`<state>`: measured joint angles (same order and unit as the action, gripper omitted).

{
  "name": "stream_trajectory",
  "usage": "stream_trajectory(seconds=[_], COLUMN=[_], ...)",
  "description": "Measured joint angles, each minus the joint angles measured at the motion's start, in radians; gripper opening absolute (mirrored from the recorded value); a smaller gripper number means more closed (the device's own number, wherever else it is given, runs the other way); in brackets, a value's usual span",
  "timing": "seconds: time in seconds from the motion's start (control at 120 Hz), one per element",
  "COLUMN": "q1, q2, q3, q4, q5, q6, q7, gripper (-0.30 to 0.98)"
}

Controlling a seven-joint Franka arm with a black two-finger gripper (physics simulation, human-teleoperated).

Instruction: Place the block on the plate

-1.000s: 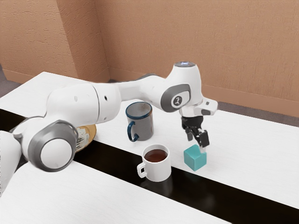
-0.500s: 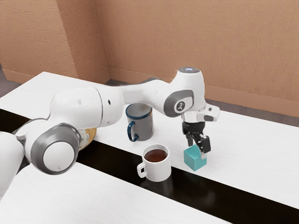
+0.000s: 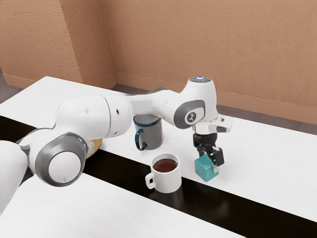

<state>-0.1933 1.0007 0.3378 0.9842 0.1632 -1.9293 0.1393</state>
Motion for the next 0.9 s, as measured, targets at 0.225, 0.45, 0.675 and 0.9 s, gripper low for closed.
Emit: stream_trajectory(seconds=[0.225,0.45,0.675,0.9], q1=[0.000,0.002,0.002,-0.005], q2=[0.033,0.023,0.021,-0.036], q3=[0.004,0.003,0.004,0.019], q4=[-0.011,-0.014,-0.014,-0.003], q5=[-0.001,-0.001,0.002,0.005], q6=[-0.004,0.001,0.001,0.008], q7=[-0.004,-0.009,-0.014,-0.028], gripper=[0.65,0.52,0.43,0.40])
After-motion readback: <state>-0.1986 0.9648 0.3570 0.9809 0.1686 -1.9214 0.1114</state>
